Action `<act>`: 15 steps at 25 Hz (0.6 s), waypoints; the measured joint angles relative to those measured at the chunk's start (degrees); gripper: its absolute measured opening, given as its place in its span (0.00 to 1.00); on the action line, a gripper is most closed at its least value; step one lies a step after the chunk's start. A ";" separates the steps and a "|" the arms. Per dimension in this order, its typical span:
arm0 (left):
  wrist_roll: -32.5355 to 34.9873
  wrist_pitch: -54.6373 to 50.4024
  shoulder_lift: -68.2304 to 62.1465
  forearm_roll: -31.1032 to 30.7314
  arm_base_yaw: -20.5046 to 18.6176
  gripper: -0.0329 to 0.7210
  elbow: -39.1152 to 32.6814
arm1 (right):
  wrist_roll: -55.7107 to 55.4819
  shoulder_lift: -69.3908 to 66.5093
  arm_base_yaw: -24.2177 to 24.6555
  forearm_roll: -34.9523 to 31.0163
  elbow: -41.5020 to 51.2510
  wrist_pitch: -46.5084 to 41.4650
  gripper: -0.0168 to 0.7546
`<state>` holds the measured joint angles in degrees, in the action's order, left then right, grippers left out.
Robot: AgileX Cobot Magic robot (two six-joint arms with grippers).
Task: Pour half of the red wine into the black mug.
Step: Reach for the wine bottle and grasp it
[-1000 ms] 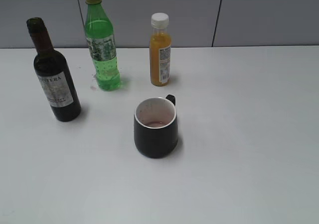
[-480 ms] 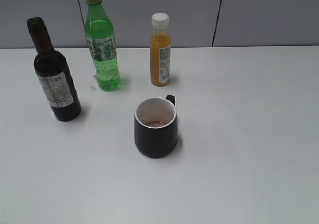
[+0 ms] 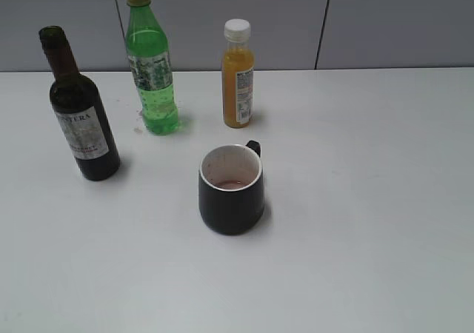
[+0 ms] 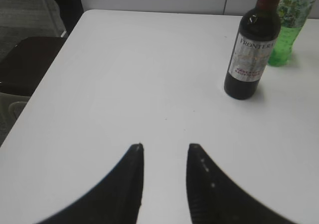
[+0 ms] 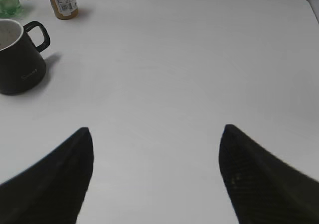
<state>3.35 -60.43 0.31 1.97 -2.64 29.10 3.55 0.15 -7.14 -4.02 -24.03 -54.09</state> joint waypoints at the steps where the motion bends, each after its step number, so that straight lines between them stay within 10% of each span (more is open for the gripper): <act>1: 0.00 0.00 0.00 0.00 0.00 0.34 0.00 | -0.07 0.00 0.00 0.00 0.00 0.00 0.79; 15: 0.00 0.00 0.00 -0.04 0.00 0.34 0.00 | -0.01 0.00 0.00 0.00 0.00 0.05 0.79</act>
<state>3.35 -60.43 0.31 1.92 -2.64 29.10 3.54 0.15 -7.14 -4.02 -24.03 -54.04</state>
